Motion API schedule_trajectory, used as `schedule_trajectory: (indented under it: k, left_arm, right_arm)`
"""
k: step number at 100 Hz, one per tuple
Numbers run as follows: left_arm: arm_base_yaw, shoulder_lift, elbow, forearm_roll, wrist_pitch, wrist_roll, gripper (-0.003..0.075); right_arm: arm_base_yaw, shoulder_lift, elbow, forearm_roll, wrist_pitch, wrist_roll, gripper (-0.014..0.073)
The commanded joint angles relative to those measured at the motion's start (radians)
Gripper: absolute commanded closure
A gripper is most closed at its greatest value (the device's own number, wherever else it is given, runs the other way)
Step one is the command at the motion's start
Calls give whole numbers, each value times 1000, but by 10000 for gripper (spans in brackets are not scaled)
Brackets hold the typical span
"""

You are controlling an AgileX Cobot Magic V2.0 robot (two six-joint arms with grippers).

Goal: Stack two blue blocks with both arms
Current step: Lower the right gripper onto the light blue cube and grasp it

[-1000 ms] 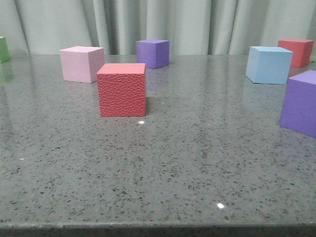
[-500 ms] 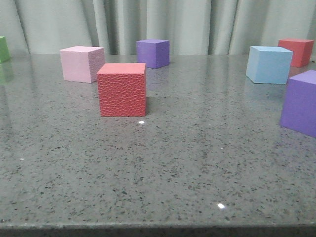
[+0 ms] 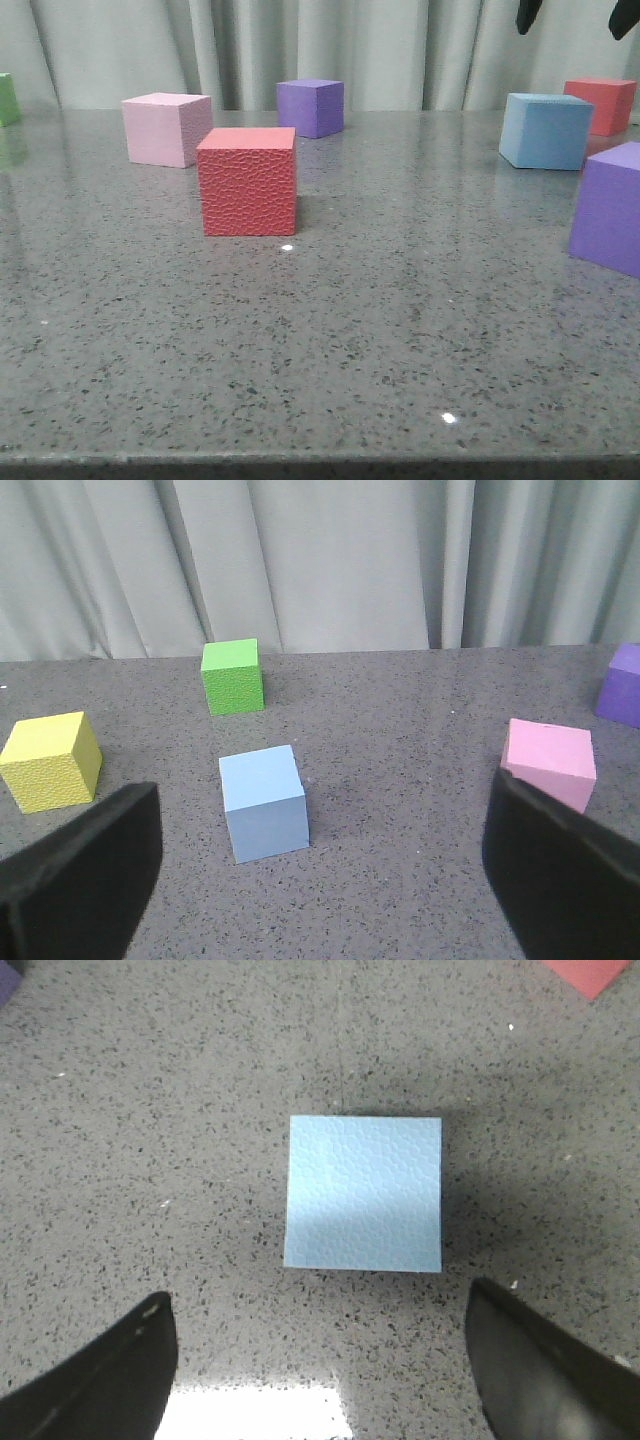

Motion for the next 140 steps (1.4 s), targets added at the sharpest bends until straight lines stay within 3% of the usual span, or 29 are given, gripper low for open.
schedule_trajectory:
  k: [1, 90, 119, 140]
  left_arm:
    - [4, 4, -36, -8, -82, -3, 101]
    - [4, 4, -36, -8, -84, -3, 101]
    - [4, 4, -36, -8, -84, -3, 101]
    - [4, 4, -36, -8, -82, -3, 101]
  right_arm:
    - [-20, -15, -62, -19, -12, 9, 4]
    - [-57, 212, -167, 11, -38, 9, 8]
    - [-57, 218, -167, 11, -25, 9, 259]
    - [-49, 213, -207, 64, 55, -1, 279]
